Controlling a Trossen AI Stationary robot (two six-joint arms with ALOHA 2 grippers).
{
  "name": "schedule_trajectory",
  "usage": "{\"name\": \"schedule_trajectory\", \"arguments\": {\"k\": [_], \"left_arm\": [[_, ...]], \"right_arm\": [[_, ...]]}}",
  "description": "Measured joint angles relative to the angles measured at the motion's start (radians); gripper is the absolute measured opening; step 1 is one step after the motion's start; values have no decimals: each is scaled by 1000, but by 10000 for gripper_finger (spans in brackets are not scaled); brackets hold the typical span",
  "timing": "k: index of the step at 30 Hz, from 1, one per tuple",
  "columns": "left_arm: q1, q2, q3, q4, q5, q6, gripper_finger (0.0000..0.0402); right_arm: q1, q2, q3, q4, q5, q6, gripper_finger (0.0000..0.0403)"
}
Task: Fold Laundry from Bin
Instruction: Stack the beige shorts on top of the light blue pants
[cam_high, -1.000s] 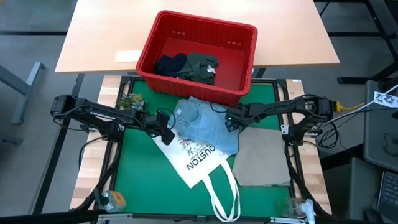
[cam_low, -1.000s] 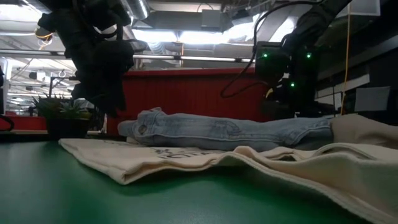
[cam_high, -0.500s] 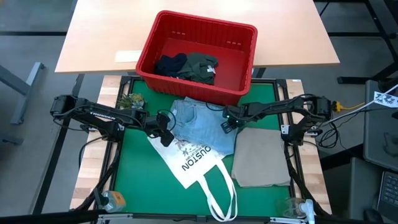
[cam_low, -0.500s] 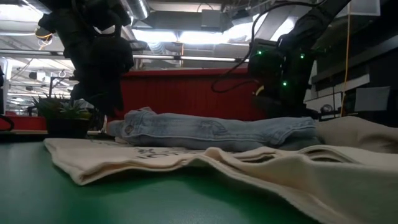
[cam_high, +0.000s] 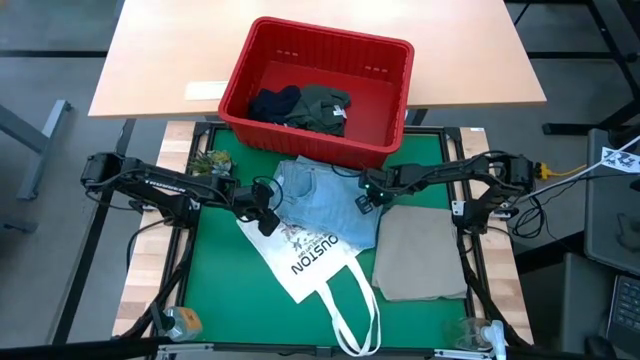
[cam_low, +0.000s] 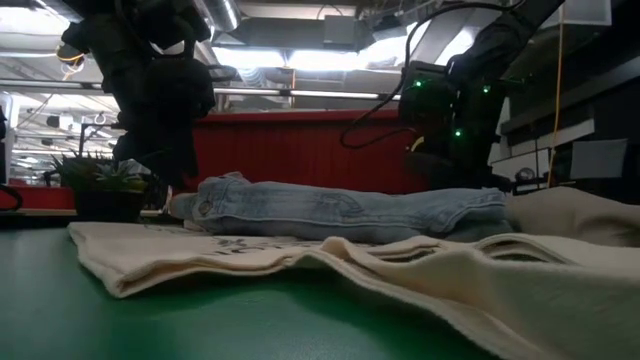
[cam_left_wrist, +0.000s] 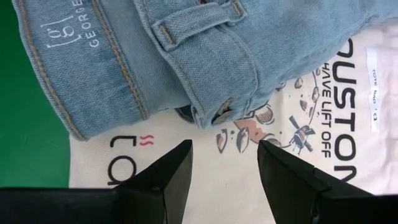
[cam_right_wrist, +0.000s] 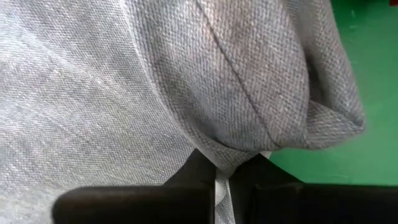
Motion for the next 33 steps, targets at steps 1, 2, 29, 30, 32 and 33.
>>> {"name": "schedule_trajectory", "arguments": {"k": [1,2,29,30,32,33], "left_arm": [[0,0,0,0,0,0,176],[0,0,0,0,0,0,176],[-1,-132,0,13,0,-14,176],[-4,-142,1,18,0,-15,176],[-13,-150,1,40,-2,-15,176],[-19,-150,1,56,-2,-15,176]], "right_arm": [[0,-5,0,1,-1,0,12],[0,-8,0,2,-2,0,12],[11,-156,-3,174,-322,-15,11],[10,-157,-3,173,-322,-17,11],[9,-157,-3,172,-321,-22,11],[9,-157,-3,172,-321,-23,11]]}}
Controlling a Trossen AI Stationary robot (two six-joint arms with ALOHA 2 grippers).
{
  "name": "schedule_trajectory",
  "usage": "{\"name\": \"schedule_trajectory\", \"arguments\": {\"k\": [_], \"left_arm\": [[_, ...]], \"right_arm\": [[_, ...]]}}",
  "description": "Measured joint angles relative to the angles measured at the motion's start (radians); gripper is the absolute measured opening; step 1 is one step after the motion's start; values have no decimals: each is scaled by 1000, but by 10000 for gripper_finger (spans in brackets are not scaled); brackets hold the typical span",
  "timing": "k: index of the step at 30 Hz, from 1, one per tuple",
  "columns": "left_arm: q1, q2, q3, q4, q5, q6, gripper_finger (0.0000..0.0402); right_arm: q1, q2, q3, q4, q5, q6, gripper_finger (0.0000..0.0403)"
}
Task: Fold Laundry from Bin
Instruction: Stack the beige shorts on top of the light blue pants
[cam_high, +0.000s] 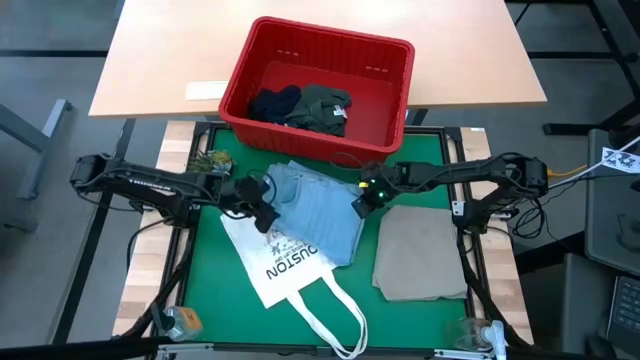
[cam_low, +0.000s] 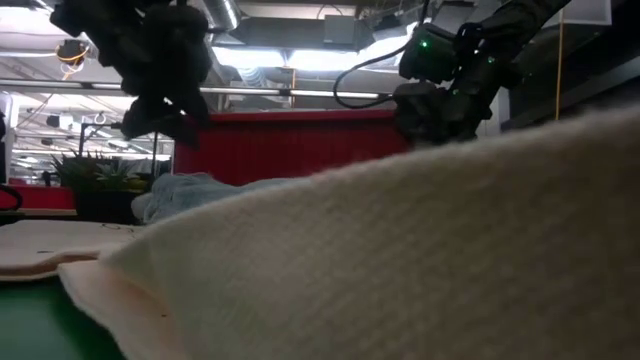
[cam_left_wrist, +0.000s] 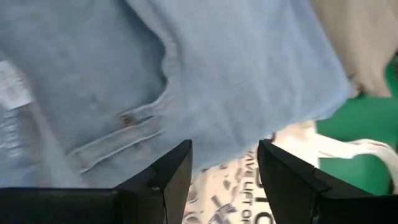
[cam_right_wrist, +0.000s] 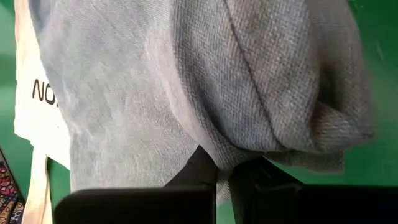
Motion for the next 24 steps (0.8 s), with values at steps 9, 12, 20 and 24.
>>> {"name": "schedule_trajectory", "arguments": {"k": [9,12,20,24], "left_arm": [[-67,2,0,31,-2,0,176],[-83,2,0,36,-2,0,176],[-122,2,0,46,-26,0,176],[-143,2,0,70,-62,0,176]], "right_arm": [[0,-29,3,2,-125,3,11],[0,-44,4,4,-148,4,11],[0,-58,4,-8,-115,-2,11],[0,-58,4,-25,-13,-40,11]]}}
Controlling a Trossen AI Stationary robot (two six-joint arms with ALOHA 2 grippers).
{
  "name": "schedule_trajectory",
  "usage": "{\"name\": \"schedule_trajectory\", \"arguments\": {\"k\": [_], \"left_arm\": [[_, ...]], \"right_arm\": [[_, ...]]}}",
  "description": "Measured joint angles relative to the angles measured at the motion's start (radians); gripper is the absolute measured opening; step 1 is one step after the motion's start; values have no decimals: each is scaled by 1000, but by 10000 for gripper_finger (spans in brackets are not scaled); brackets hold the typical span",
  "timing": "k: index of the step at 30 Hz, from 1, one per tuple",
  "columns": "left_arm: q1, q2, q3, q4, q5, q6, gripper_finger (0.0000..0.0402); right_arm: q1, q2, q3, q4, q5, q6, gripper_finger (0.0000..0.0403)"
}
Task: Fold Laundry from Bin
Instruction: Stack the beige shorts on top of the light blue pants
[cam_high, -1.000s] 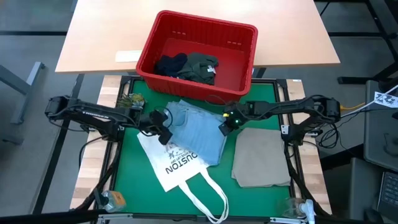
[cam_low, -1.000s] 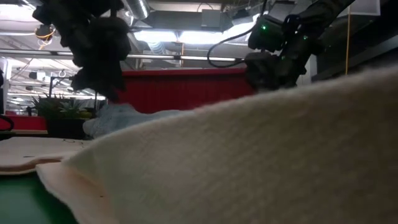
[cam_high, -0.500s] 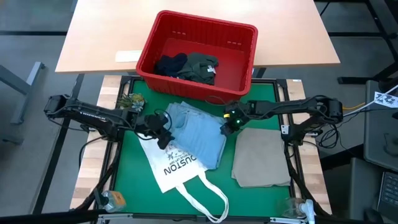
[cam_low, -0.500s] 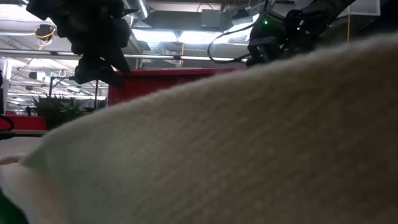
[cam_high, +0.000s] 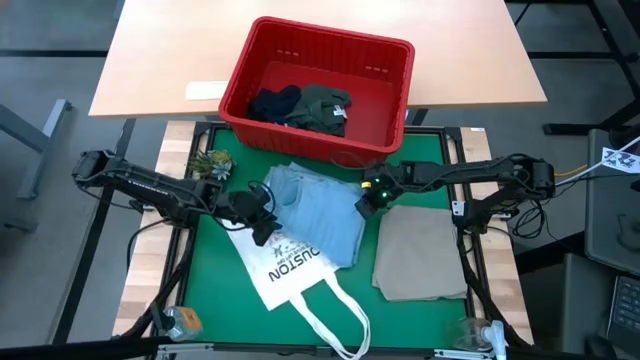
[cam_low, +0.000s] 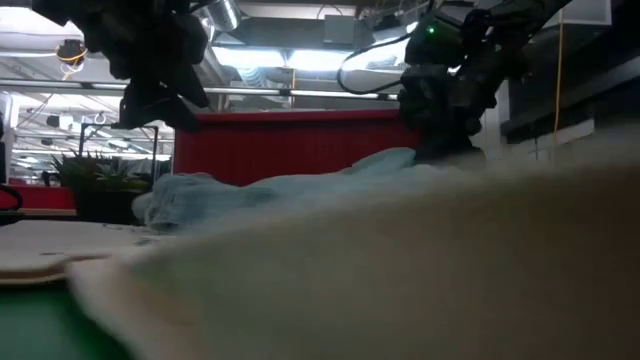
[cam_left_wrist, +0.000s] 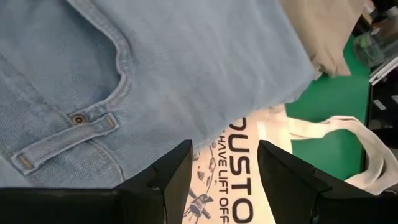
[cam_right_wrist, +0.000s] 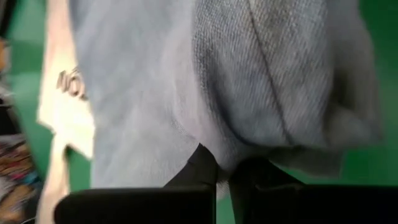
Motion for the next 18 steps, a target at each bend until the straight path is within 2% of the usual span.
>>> {"name": "schedule_trajectory", "arguments": {"k": [8,18], "left_arm": [[-22,0,0,18,-27,0,176],[-25,0,0,17,-28,0,176]], "right_arm": [[0,0,0,-45,196,-66,31],[-1,0,1,-49,209,-111,125]]}}
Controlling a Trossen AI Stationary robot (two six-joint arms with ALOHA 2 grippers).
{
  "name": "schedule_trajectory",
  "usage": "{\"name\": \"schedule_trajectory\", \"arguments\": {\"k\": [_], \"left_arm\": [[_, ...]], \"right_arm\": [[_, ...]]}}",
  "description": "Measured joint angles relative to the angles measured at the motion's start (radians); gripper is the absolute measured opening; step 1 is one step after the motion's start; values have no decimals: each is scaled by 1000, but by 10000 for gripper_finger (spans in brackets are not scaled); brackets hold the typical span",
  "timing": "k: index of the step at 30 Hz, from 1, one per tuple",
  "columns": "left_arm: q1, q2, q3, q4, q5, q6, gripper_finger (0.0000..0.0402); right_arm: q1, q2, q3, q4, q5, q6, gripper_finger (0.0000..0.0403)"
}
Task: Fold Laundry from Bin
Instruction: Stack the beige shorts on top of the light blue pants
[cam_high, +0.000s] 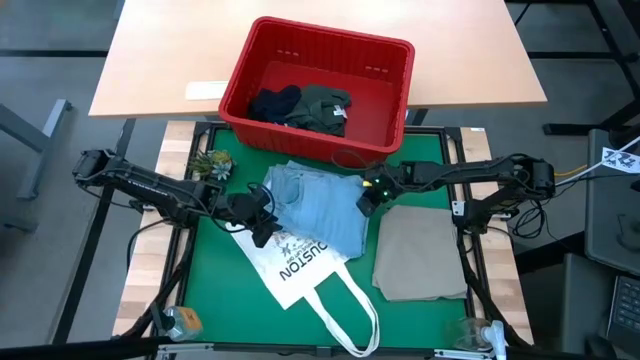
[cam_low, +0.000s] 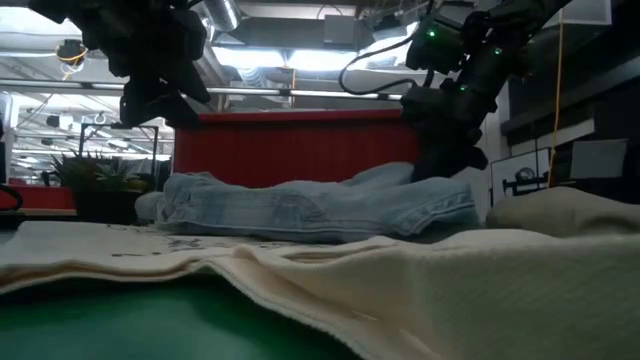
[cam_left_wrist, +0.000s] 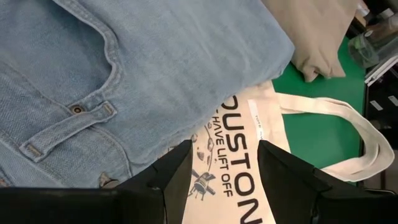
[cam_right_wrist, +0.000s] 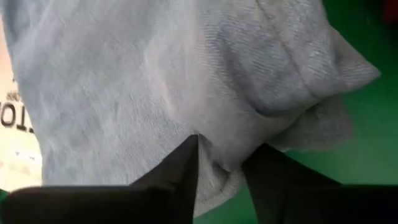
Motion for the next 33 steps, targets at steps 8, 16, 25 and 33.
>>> {"name": "schedule_trajectory", "arguments": {"k": [8,16,25,33], "left_arm": [[0,0,0,0,0,0,176],[0,0,0,0,-16,0,176],[1,0,0,0,-47,-2,176],[1,0,0,-1,-48,-3,176]], "right_arm": [[0,0,0,-55,24,-204,196],[0,0,67,-292,25,-243,204],[0,-2,176,-612,-97,-323,205],[0,-1,109,-634,-83,-375,205]]}}
